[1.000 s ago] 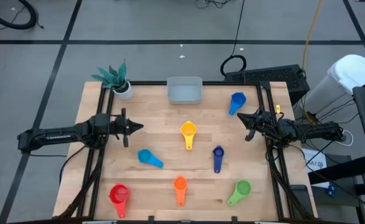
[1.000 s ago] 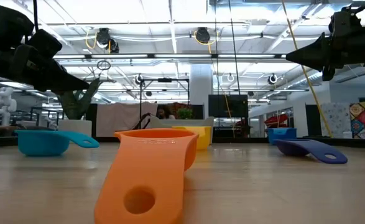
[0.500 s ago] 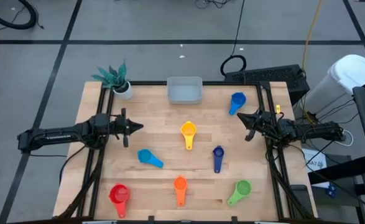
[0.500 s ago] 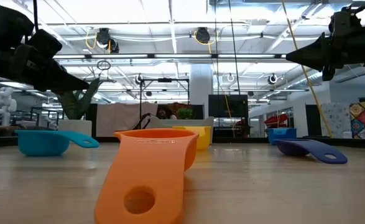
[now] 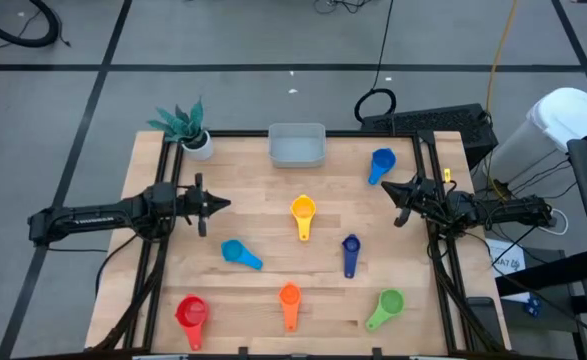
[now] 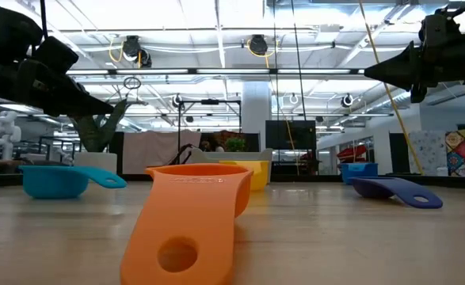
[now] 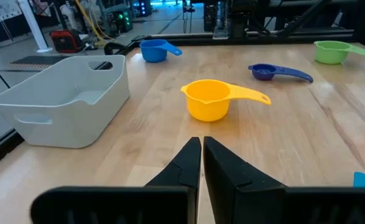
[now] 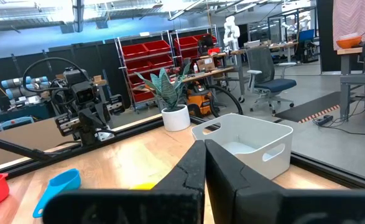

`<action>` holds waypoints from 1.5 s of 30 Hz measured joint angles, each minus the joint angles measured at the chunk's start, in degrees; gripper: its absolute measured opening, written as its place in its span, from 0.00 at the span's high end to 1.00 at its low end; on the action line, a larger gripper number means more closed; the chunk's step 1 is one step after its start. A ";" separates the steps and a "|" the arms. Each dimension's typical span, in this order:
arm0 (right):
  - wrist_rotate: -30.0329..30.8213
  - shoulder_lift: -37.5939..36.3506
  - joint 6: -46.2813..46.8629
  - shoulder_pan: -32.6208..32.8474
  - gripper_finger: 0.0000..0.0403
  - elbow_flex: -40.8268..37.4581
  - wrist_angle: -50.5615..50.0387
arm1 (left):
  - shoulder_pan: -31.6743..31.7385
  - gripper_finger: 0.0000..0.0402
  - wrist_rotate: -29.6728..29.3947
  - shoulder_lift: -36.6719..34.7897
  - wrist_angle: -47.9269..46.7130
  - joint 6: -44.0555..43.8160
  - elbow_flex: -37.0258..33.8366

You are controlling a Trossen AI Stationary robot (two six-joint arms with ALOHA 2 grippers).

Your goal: Nest measuring cups in basket

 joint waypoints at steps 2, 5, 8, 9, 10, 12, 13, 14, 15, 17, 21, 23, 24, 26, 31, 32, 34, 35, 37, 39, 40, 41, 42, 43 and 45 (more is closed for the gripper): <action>0.00 -0.01 0.01 -0.02 1.00 -0.01 -0.01 | -0.01 0.94 0.00 0.00 0.00 -0.10 0.00; 0.00 -0.02 0.02 0.01 1.00 0.00 -0.01 | -0.01 0.94 0.00 0.02 0.02 0.05 0.00; 0.00 0.00 0.00 -0.02 1.00 0.00 -0.01 | 0.03 0.94 -0.49 0.01 0.01 0.07 0.00; 0.00 -0.01 0.02 0.01 1.00 0.00 -0.01 | 0.03 0.94 -0.54 0.01 0.02 0.08 0.01; 0.00 0.00 0.00 0.00 1.00 0.00 -0.01 | 0.03 0.94 -0.53 0.01 0.02 0.09 0.01; 0.00 -0.01 0.00 0.01 1.00 -0.01 -0.01 | 0.03 0.94 -0.52 0.02 0.02 0.07 0.02; 0.00 -0.01 0.00 0.01 1.00 -0.01 -0.01 | 0.03 0.94 -0.52 0.00 0.00 0.09 0.00; 0.00 0.00 0.00 0.01 1.00 0.00 -0.01 | 0.03 0.94 -0.54 0.01 0.02 0.09 0.00; 0.00 -0.02 0.02 0.00 1.00 0.00 -0.01 | 0.03 0.94 -0.52 0.01 0.00 0.08 0.00; 0.00 -0.02 0.00 -0.01 1.00 -0.02 -0.01 | 0.03 0.94 -0.52 0.00 0.02 0.06 0.00; 0.00 0.00 0.00 0.01 1.00 -0.02 -0.01 | 0.03 0.94 -0.55 0.00 0.02 -0.01 0.00; 0.00 0.00 0.02 0.00 1.00 0.00 -0.01 | 0.03 0.94 -0.52 0.01 0.02 -0.24 0.00; 0.00 0.00 0.00 -0.01 1.00 0.00 -0.01 | 0.03 0.94 -0.54 0.01 0.03 -0.64 0.01; 0.00 -0.01 0.02 -0.01 1.00 0.00 -0.01 | 0.03 0.94 -0.52 0.00 0.02 -1.86 0.00; 0.00 0.00 0.02 -0.02 1.00 0.00 0.06 | 0.03 0.94 -0.54 0.00 0.59 -4.37 0.00; 0.00 0.00 0.06 -0.01 1.00 -0.01 0.12 | 0.03 0.94 -0.52 0.02 0.89 -4.98 0.00; 0.00 0.00 1.08 -0.01 1.00 0.00 0.24 | 0.03 0.94 -0.52 0.00 1.76 -7.37 0.00; 0.00 -0.01 1.85 -0.01 1.00 -0.01 0.32 | 0.03 0.94 -0.52 0.00 1.84 -8.89 0.02; 0.00 0.00 2.80 0.01 1.00 0.00 0.41 | 0.03 0.94 -0.52 0.02 1.62 -11.86 0.00; 0.00 -0.02 3.51 0.01 1.00 -0.02 0.41 | 0.03 0.94 -0.52 0.00 1.68 -13.36 0.00; 0.00 -0.01 3.55 -0.01 1.00 -0.02 0.41 | 0.03 0.94 -0.55 0.00 1.66 -13.55 0.00; 0.00 0.00 3.58 0.00 1.00 0.00 0.41 | 0.03 0.94 -0.55 0.00 1.64 -13.64 0.00; 0.00 -0.01 3.63 -0.01 1.00 -0.01 0.41 | 0.03 0.94 -0.55 0.00 1.64 -13.70 0.00; 0.00 -0.02 3.65 0.01 1.00 -0.02 0.41 | 0.03 0.94 -0.55 0.00 1.62 -13.71 0.00; 0.00 0.00 3.67 -0.01 1.00 -0.01 0.41 | 0.03 0.94 -0.55 0.00 1.64 -14.16 0.00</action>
